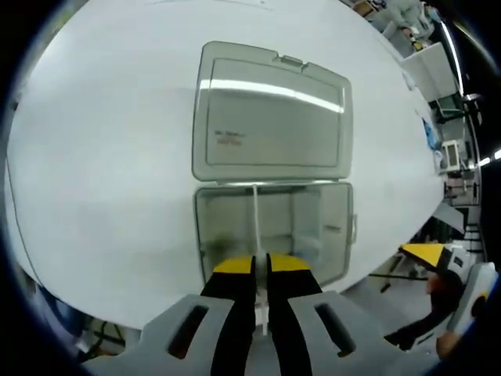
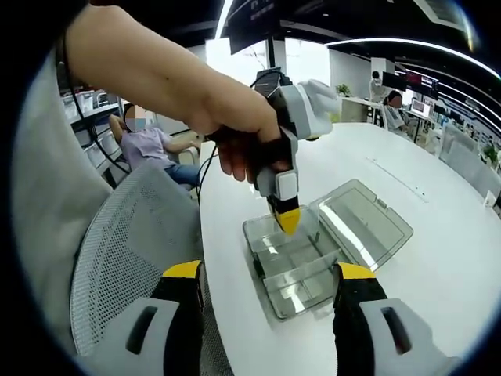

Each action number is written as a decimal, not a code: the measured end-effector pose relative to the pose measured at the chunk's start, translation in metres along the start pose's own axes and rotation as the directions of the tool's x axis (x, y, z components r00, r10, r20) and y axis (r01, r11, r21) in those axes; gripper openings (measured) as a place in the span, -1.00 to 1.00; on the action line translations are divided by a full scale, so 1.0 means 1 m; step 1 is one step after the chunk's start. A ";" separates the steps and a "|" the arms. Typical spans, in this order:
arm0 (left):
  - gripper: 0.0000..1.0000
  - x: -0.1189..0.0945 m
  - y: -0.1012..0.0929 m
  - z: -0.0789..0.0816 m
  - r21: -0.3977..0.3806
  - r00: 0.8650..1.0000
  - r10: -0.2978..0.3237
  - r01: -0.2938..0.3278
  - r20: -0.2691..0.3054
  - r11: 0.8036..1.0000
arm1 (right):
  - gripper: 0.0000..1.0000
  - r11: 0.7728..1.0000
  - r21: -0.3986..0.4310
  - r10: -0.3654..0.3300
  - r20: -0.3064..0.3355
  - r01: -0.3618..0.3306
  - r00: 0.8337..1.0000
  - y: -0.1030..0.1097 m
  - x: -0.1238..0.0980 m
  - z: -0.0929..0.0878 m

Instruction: Insert the divider into the dual guide fixture by aligning both edges with the guide slots and pushing it downward to the bottom, including one-sided entry, uneven engagement, binding, and posture correction.

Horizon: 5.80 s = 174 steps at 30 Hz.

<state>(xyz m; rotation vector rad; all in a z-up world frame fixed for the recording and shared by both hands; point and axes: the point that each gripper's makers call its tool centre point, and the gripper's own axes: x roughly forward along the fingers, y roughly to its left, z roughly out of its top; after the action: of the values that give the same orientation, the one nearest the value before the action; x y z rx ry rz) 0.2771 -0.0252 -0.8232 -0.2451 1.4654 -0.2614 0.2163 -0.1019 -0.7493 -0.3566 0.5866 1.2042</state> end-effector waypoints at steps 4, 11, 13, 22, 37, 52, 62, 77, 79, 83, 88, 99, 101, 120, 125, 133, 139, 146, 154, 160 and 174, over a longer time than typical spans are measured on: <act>-0.98 0.001 -0.002 -0.001 0.004 1.000 -0.003 0.003 -0.003 1.000 | 0.28 1.000 0.002 0.000 -0.001 0.000 1.000 0.001 0.000 0.000; -0.98 0.003 0.000 -0.001 0.006 1.000 0.007 -0.007 -0.007 1.000 | 0.27 1.000 0.008 -0.003 -0.002 0.003 1.000 0.001 -0.001 -0.002; -0.98 0.003 -0.001 -0.001 0.007 1.000 0.004 -0.004 -0.010 1.000 | 0.28 1.000 0.009 -0.002 0.000 0.002 1.000 0.001 -0.002 -0.002; -0.98 0.005 0.000 0.000 0.013 1.000 0.013 -0.012 -0.021 1.000 | 0.28 1.000 0.010 -0.004 -0.002 0.004 1.000 0.000 -0.003 -0.003; -0.98 0.004 -0.002 -0.001 0.028 0.999 0.023 -0.022 -0.030 0.999 | 0.28 1.000 0.008 -0.003 -0.005 0.003 1.000 0.000 -0.003 -0.002; -0.98 0.007 -0.001 -0.001 0.056 0.998 0.045 -0.043 -0.036 0.998 | 0.28 1.000 0.016 -0.001 -0.002 0.001 1.000 0.001 -0.002 -0.003; -0.98 0.007 -0.003 -0.001 0.054 0.998 0.048 -0.046 -0.038 0.998 | 0.27 1.000 0.022 -0.004 0.001 0.004 1.000 0.000 -0.003 -0.003; -0.97 0.011 -0.003 -0.002 0.087 0.997 0.071 -0.067 -0.042 0.994 | 0.27 1.000 0.030 -0.005 0.003 0.005 1.000 0.001 -0.004 -0.006; -0.97 0.011 -0.003 -0.002 0.092 0.996 0.075 -0.070 -0.043 0.993 | 0.27 1.000 0.030 -0.005 0.002 0.005 1.000 0.001 -0.004 -0.006; -0.97 0.012 -0.004 -0.002 0.108 0.995 0.084 -0.078 -0.046 0.991 | 0.27 0.999 0.032 -0.004 0.003 0.004 1.000 0.001 -0.004 -0.006; -0.97 0.014 -0.004 -0.002 0.139 0.994 0.101 -0.093 -0.051 0.986 | 0.27 0.999 0.034 -0.005 0.003 0.004 1.000 0.000 -0.004 -0.006; -0.97 0.014 -0.005 -0.003 0.203 0.989 0.135 -0.119 -0.062 0.972 | 0.27 0.999 0.035 -0.002 -0.001 0.002 1.000 0.001 -0.003 -0.007; -0.97 0.012 -0.004 -0.003 0.196 0.989 0.131 -0.116 -0.068 0.974 | 0.27 0.999 0.034 -0.003 -0.003 0.003 1.000 0.001 -0.004 -0.007; -0.98 0.003 -0.003 -0.001 0.199 0.987 0.134 -0.114 -0.091 0.973 | 0.27 1.000 0.027 0.009 -0.009 -0.008 1.000 0.004 -0.001 -0.004; -0.98 0.003 -0.003 -0.001 0.194 0.987 0.130 -0.110 -0.092 0.975 | 0.27 1.000 0.027 0.009 -0.008 -0.009 1.000 0.004 0.000 -0.004; -0.98 0.007 -0.008 -0.001 0.198 0.987 0.130 -0.110 -0.090 0.974 | 0.27 0.999 0.032 0.007 -0.009 -0.007 1.000 0.004 -0.001 -0.006; -0.98 0.009 -0.009 -0.001 0.201 0.987 0.133 -0.112 -0.093 0.973 | 0.27 0.999 0.037 0.003 -0.005 -0.003 1.000 0.002 -0.002 -0.006; -0.98 0.006 -0.006 -0.002 0.184 0.988 0.129 -0.112 -0.081 0.977 | 0.27 0.999 0.038 0.004 -0.006 -0.004 1.000 0.001 -0.002 -0.007; -0.98 0.005 -0.006 -0.003 0.159 0.991 0.110 -0.098 -0.070 0.982 | 0.27 0.999 0.031 0.010 -0.004 -0.009 1.000 0.002 0.000 -0.005; -0.98 0.004 -0.004 -0.001 0.155 0.992 0.112 -0.101 -0.066 0.983 | 0.26 0.999 0.031 0.010 -0.002 -0.010 1.000 0.002 0.000 -0.004; -0.98 0.004 -0.001 -0.002 0.150 0.990 0.122 -0.111 -0.069 0.982 | 0.26 0.999 0.035 0.005 -0.002 -0.005 1.000 0.001 -0.002 -0.005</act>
<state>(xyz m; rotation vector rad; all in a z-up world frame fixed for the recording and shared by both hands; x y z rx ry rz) 0.2757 -0.0274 -0.8269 -0.0304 1.5238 -0.2843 0.2137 -0.1054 -0.7522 -0.3273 0.6100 1.1971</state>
